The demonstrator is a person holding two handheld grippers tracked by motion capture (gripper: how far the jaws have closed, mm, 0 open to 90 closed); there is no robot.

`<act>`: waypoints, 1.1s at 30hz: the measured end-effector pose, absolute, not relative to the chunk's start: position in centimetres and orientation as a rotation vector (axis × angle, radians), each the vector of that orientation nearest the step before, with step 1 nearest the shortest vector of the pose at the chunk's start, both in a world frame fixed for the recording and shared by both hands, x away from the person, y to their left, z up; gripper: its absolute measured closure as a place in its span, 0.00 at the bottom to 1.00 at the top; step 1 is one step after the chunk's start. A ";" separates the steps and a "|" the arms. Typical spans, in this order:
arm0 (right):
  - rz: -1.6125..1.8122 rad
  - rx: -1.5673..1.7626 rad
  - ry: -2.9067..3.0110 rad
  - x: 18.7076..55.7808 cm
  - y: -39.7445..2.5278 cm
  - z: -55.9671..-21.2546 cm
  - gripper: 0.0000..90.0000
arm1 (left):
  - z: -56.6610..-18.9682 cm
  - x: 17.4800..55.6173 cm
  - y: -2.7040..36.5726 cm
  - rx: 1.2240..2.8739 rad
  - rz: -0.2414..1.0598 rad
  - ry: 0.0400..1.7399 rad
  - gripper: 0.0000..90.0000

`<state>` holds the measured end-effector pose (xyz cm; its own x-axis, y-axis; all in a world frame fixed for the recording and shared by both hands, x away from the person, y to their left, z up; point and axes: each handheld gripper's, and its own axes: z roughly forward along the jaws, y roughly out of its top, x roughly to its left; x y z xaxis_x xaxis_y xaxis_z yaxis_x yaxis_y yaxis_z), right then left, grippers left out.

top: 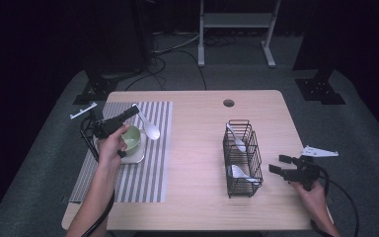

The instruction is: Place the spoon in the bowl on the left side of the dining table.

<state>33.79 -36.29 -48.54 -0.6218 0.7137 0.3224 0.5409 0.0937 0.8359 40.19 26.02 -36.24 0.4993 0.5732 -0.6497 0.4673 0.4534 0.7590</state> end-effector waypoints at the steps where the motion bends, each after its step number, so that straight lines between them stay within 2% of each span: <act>1: 1.556 1.277 2.194 33.8 -36.3 -48.5 0.19 | -36.3 40.2 26.1 1.164 0.087 1.120 0.95; 33: 1.564 1.263 2.199 33.8 -36.3 -48.5 0.19 | -37.7 40.7 29.1 1.114 0.118 1.201 0.95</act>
